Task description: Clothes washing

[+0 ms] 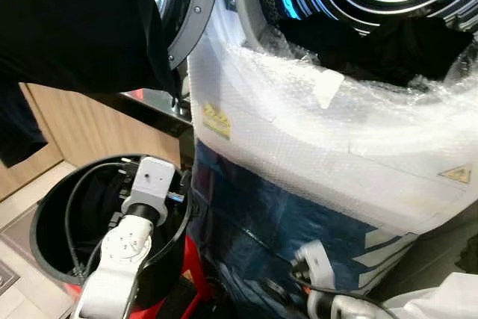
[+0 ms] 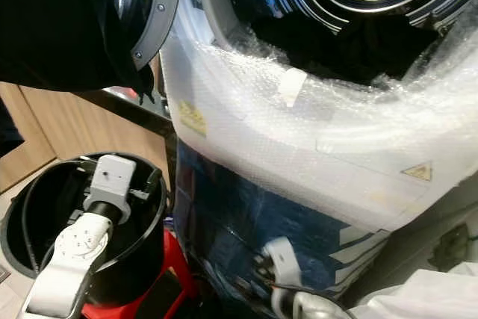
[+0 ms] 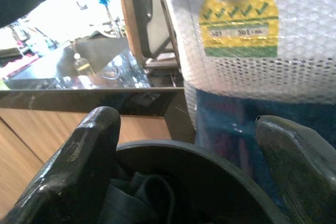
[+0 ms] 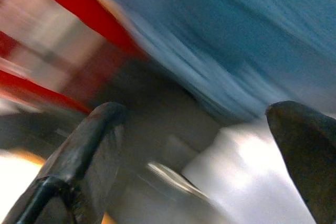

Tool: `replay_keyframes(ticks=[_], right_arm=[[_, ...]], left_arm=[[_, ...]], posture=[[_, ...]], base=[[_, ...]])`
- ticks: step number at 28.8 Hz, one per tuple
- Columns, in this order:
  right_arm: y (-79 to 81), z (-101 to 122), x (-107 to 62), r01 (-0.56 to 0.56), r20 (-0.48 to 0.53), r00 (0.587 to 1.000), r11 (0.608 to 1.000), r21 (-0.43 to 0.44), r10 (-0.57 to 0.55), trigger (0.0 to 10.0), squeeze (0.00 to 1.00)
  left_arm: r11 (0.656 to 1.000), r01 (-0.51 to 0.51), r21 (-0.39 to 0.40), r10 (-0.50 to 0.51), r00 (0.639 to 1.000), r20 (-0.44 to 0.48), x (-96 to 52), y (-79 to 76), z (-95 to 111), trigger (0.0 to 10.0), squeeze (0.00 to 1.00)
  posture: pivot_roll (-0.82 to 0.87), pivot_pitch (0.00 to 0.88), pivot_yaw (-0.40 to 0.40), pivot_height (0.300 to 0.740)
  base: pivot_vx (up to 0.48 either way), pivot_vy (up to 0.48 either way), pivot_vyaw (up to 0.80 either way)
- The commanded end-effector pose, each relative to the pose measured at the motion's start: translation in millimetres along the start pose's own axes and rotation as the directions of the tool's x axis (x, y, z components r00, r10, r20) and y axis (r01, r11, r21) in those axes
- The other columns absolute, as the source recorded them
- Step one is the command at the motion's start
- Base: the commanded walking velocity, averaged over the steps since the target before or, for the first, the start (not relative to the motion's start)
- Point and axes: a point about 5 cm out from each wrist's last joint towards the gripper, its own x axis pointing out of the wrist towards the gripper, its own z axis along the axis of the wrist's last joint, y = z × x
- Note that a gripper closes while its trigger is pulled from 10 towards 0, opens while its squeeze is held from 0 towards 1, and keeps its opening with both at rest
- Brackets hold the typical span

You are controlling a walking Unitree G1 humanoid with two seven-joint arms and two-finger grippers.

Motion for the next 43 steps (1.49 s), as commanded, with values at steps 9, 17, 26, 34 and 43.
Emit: replay_keyframes(ticks=[9, 17, 26, 34, 43], right_arm=[[-14.8, -61.4, -3.7, 0.205, -0.162, 0.966, 0.979, 0.008, -0.201, 10.0, 0.00], [-14.4, -78.9, -5.0, 0.254, -0.213, 0.948, 0.966, 0.056, -0.237, 10.0, 0.64], [-5.2, -79.2, -1.8, 0.264, -0.211, 0.944, 0.964, 0.028, -0.253, 10.0, 0.00], [-4.9, -80.1, -1.7, 0.271, -0.210, 0.944, 0.961, 0.052, -0.255, 10.0, 0.00], [-15.2, -85.8, -5.8, 0.288, -0.220, 0.936, 0.958, 0.022, -0.276, 10.0, 0.00]], left_arm=[[0.976, -0.125, -0.177, 0.110, 0.989, -0.096, -2.1, 30.5, -3.6, 10.0, 0.00], [0.930, -0.308, -0.200, 0.235, 0.917, -0.323, -6.2, 73.1, -45.5, 10.0, 0.56], [0.913, -0.326, -0.244, 0.211, 0.892, -0.399, 5.6, 99.3, -65.9, 10.0, 1.00], [0.886, -0.351, -0.302, 0.184, 0.865, -0.467, 21.0, 115.8, -74.1, 10.0, 1.00], [0.852, -0.359, -0.380, 0.132, 0.852, -0.507, 32.6, 109.2, -82.9, 10.0, 1.00]], posture=[[0.07, 0.096, -0.044, 0.740], [0.08, 0.101, -0.038, 0.740], [0.07, 0.106, -0.035, 0.740], [0.04, 0.104, -0.038, 0.740], [0.01, 0.088, -0.058, 0.740]], base=[[0.000, 0.000, 0.00], [0.000, 0.000, 0.00], [0.000, 0.000, 0.00], [0.000, 0.000, 0.00], [0.000, 0.000, 0.00]])
